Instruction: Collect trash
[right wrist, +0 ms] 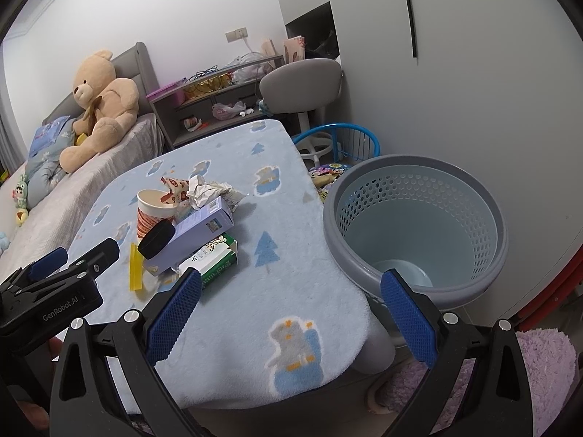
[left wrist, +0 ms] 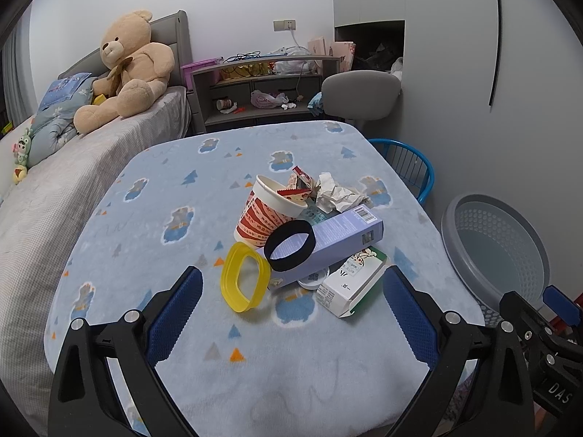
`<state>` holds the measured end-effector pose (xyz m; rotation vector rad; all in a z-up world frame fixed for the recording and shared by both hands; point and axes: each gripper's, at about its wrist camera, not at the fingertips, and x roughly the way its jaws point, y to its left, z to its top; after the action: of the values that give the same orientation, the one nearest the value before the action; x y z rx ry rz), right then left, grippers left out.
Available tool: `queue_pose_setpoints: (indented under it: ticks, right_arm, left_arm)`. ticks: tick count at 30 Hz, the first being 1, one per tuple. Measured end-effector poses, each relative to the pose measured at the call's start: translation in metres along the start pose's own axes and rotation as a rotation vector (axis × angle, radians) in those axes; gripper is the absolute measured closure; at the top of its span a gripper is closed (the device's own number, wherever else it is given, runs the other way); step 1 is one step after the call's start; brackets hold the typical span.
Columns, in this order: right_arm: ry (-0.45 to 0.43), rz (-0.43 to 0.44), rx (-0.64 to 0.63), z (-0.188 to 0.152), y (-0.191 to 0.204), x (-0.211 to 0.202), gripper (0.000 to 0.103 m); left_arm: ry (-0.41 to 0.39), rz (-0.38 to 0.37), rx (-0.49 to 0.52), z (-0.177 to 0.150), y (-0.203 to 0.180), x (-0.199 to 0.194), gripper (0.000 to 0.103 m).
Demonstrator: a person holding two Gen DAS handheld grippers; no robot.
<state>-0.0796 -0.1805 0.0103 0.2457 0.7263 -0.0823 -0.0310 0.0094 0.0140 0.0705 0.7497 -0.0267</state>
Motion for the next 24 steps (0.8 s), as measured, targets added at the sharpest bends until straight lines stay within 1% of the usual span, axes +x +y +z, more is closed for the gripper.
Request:
queue_pose_setpoints:
  ticks: [24]
  right_arm:
    - [0.000, 0.001, -0.001, -0.0005, 0.0004, -0.0005, 0.006]
  left_arm:
    - [0.000, 0.000, 0.000, -0.0005, 0.0001, -0.0003, 0.008]
